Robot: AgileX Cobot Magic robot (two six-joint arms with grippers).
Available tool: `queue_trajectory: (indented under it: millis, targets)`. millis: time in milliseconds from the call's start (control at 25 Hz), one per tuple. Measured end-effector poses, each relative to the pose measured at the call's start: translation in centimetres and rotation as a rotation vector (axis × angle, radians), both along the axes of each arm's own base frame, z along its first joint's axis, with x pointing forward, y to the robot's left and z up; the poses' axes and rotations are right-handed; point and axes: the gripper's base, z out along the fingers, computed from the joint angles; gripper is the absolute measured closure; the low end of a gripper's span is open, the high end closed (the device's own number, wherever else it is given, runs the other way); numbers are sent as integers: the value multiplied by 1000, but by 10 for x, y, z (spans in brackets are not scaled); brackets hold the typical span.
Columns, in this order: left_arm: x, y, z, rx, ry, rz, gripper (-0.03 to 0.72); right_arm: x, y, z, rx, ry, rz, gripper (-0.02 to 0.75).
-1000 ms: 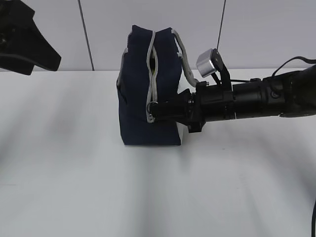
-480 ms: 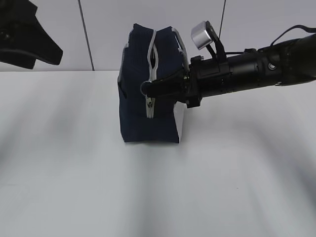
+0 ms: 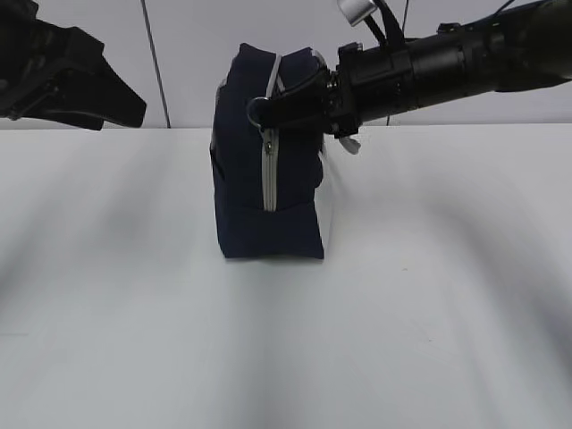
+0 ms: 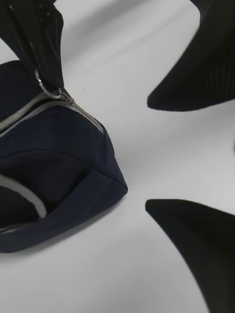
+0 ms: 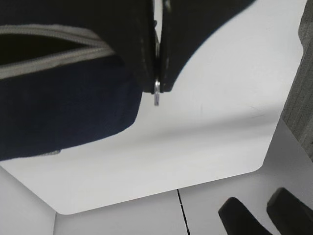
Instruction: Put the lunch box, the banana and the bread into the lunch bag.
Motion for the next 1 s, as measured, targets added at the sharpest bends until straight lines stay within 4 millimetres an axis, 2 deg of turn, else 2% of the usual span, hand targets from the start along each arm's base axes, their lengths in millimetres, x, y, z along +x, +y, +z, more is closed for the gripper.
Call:
queue_trajectory:
  millis: [200, 400, 800, 1000]
  targets:
    - [7, -5, -7, -20, -47, -43, 290, 9, 1, 17, 11, -18, -39, 754]
    - [16, -11, -12, -53, -92, -84, 292, 16, -1, 24, 10, -12, -106, 754]
    - [42, -23, -37, -98, -119, -134, 293, 27, -4, 31, 38, -3, -229, 754]
    - [50, -26, -47, -112, -123, -148, 293, 31, -3, 46, 69, -32, -241, 754]
